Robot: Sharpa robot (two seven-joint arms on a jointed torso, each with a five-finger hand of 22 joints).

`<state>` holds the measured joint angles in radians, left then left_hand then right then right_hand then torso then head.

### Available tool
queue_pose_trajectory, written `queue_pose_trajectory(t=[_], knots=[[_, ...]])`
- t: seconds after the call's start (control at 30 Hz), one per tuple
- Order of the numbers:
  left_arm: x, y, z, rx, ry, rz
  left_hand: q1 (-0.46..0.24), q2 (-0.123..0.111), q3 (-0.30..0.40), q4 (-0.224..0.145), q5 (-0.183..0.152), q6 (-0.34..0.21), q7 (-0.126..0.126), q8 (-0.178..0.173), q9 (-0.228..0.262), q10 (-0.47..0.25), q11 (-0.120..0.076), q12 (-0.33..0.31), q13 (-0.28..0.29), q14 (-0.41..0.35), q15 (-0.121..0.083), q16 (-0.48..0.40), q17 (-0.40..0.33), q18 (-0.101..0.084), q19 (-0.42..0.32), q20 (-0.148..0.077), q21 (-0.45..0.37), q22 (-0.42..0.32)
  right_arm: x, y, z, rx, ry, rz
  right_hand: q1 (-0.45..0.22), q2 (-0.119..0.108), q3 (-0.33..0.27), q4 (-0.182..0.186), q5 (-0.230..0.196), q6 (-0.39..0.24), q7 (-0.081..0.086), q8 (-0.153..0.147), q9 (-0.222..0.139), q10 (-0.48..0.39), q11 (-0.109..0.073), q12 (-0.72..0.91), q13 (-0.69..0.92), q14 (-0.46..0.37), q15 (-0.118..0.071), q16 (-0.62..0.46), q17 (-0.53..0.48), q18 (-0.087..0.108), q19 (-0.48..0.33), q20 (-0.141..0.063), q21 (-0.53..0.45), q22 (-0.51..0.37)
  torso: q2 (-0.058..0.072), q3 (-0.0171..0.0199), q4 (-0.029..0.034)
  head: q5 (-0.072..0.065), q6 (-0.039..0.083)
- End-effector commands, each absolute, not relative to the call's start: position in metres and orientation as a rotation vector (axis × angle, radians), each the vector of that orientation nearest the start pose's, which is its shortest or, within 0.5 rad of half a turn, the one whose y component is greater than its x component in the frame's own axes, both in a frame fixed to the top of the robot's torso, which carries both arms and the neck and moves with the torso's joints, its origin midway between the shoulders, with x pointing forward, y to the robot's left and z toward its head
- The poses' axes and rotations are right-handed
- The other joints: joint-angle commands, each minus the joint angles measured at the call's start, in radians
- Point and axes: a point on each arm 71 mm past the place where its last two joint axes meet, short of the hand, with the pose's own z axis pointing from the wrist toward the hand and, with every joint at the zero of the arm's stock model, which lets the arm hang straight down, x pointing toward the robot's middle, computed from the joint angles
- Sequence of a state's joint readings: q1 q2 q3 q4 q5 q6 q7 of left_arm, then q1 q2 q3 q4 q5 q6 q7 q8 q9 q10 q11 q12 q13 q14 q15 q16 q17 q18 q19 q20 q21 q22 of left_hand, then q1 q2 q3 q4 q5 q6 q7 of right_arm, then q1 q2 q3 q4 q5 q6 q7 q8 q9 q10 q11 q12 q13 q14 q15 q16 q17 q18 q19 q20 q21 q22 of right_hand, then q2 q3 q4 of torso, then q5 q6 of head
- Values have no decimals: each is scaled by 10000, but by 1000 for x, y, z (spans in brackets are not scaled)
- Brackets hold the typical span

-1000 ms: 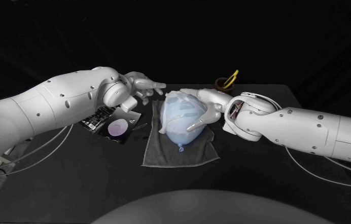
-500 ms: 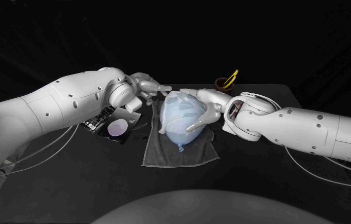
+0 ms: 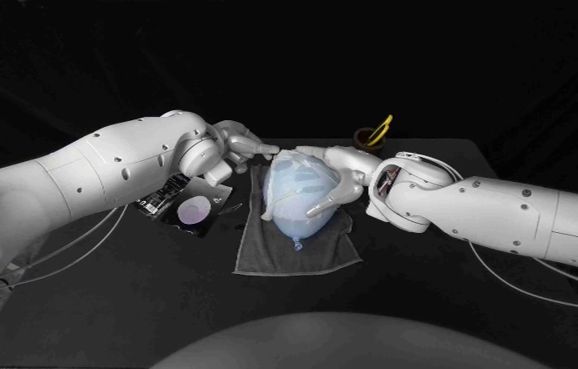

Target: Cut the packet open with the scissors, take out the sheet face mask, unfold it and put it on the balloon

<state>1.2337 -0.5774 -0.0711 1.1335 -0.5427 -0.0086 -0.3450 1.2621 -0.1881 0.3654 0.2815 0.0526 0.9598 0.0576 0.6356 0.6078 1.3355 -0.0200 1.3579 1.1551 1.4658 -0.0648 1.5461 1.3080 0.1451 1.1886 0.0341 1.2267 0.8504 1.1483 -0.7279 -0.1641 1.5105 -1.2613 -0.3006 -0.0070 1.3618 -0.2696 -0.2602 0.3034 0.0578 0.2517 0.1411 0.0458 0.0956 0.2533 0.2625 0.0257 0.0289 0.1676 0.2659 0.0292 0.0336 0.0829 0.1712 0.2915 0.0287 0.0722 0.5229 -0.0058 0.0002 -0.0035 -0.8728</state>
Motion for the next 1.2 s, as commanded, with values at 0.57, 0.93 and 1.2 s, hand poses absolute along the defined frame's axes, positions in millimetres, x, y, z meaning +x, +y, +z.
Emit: queue_pose_trajectory(t=[0.57,0.93,1.2], knots=[[542,180,-238,-7231,22351,-7134,-791,-62,-1025,114,-34,24,-139,330,2,285,-45,233,350,886,-153,80,1988,-83,181,-88,107,86,446,-140,-257,-1401,18944,8963,116,9,74,-9,5,71,1566,55,13,-23,69,44,18,-44,27,-50,-16,-156,20,29,69,5,-5,8,-1,35,2],[544,176,-239,-6970,22449,-6884,-827,-63,-1151,100,-32,18,-149,357,-5,302,-51,249,382,889,-158,81,1997,-84,186,-91,110,94,446,-141,-257,-1387,18949,8955,112,13,78,-9,4,90,1569,61,22,-11,78,47,20,-53,43,-50,-17,-150,21,29,70,5,-5,8,-8,19,2],[545,173,-239,-6706,22589,-6706,206,198,-1028,-37,-26,-73,-208,409,-83,256,-107,218,347,879,-206,68,1955,-87,193,-117,118,116,446,-141,-257,-1385,18946,8961,112,13,78,-9,4,90,1569,61,22,-11,78,47,20,-53,43,-50,-17,-150,21,29,70,5,-2,14,-5,0,2]])
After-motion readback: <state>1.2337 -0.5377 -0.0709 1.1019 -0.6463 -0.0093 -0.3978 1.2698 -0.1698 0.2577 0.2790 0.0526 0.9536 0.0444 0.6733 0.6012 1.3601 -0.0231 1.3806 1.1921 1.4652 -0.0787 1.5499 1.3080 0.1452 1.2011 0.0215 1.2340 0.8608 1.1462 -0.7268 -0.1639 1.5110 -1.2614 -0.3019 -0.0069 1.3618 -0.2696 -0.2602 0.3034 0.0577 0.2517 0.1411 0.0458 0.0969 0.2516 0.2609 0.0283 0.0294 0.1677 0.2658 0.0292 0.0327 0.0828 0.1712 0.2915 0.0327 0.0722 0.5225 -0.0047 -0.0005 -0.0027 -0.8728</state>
